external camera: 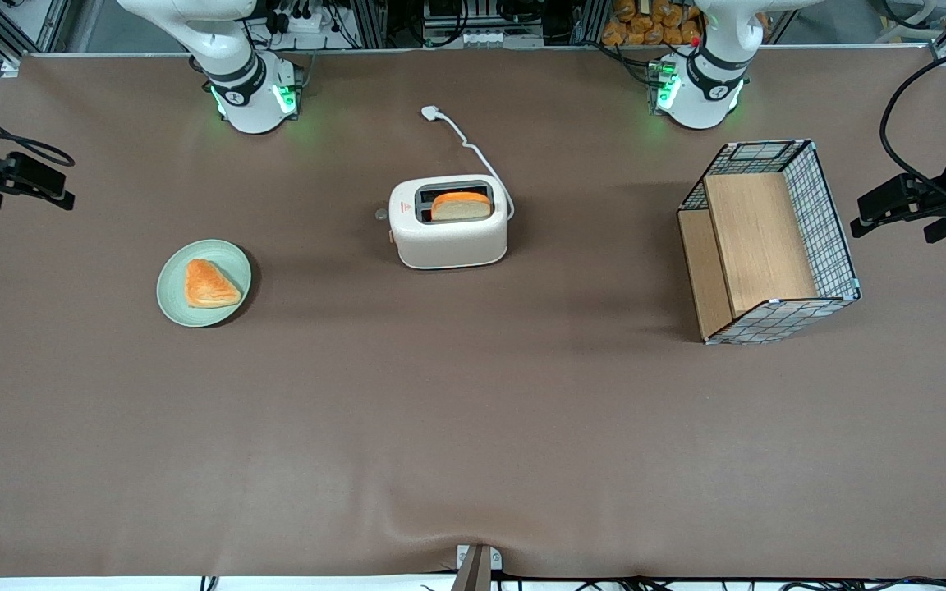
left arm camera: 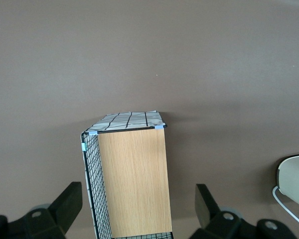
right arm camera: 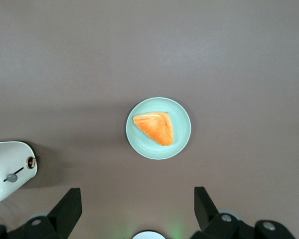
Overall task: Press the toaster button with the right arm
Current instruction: 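Move the right gripper inward over the green plate toward the toaster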
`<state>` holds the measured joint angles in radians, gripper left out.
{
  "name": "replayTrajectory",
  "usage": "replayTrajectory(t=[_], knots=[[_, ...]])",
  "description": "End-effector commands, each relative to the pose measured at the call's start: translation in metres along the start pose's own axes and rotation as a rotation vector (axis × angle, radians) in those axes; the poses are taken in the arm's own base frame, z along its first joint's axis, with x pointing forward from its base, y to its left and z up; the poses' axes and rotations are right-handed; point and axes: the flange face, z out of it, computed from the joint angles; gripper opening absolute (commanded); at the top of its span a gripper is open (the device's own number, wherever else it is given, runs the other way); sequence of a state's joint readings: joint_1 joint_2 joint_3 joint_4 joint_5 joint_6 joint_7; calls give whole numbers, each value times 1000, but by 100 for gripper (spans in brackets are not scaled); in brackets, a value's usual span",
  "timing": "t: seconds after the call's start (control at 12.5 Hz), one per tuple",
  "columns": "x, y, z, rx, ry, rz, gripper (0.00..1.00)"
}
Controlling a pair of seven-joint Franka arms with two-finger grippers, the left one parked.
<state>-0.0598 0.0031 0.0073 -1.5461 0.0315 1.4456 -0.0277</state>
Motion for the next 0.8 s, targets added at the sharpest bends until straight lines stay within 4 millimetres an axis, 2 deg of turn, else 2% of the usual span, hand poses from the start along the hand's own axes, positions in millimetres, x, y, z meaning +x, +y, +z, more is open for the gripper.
replayTrajectory(t=[0.0, 0.08, 0.16, 0.4, 0.48, 0.56, 0.72], knots=[[5, 5, 22, 120, -25, 6, 100], [7, -2, 37, 129, -56, -8, 88], [8, -21, 43, 125, -72, -42, 77], [10, -28, 72, 177, -102, -26, 40], [10, -36, 78, 178, -116, -41, 19], [9, -60, 83, 171, -122, -74, 3], [6, -83, 99, 160, -143, -38, 0]])
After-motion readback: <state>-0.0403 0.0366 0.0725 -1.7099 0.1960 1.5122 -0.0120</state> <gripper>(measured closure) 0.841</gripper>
